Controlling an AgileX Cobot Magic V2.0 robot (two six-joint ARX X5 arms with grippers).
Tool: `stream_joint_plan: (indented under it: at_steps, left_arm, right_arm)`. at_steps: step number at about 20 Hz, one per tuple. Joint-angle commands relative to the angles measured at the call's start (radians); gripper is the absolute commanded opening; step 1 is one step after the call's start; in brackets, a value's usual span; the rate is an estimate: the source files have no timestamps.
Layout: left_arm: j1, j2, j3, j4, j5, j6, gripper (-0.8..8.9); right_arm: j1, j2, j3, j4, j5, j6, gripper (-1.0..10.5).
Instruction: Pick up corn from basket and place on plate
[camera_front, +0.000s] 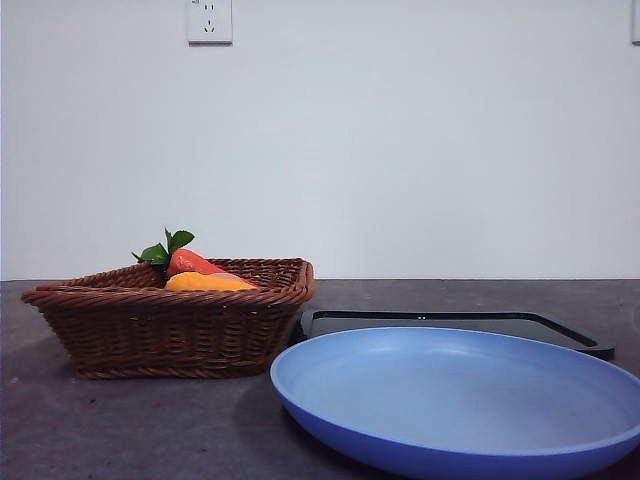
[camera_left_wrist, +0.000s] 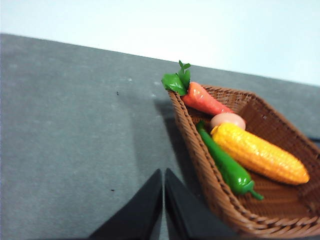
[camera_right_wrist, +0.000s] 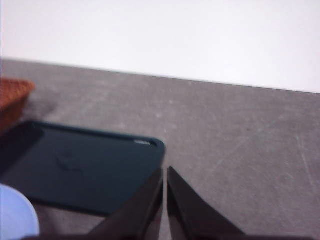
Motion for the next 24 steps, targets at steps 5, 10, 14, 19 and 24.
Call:
stream_joint_plan:
  at_steps: [5,10,14,19,24]
  left_arm:
    - [0.003,0.000,0.003,0.016,0.002,-0.233,0.07]
    - [0.003,0.000,0.026,0.013,0.021,-0.340,0.07]
    - [0.003,0.002,0.084,-0.008,0.071,-0.356,0.07]
    - [0.003,0.032,0.200,-0.119,0.082,-0.352,0.07]
    - [0.003,0.117,0.328,-0.244,0.122,-0.273,0.07]
  right_arm:
    - [0.004,0.000,-0.003,-0.005,-0.008,0.303,0.0]
    - [0.004,0.000,0.018,-0.003,-0.051,0.427,0.0]
    - [0.004,0.001,0.081,-0.026,-0.049,0.438,0.0]
    - [0.004,0.038,0.196,-0.126,-0.048,0.432,0.0]
    - [0.004,0.148,0.349,-0.275,-0.058,0.352,0.0]
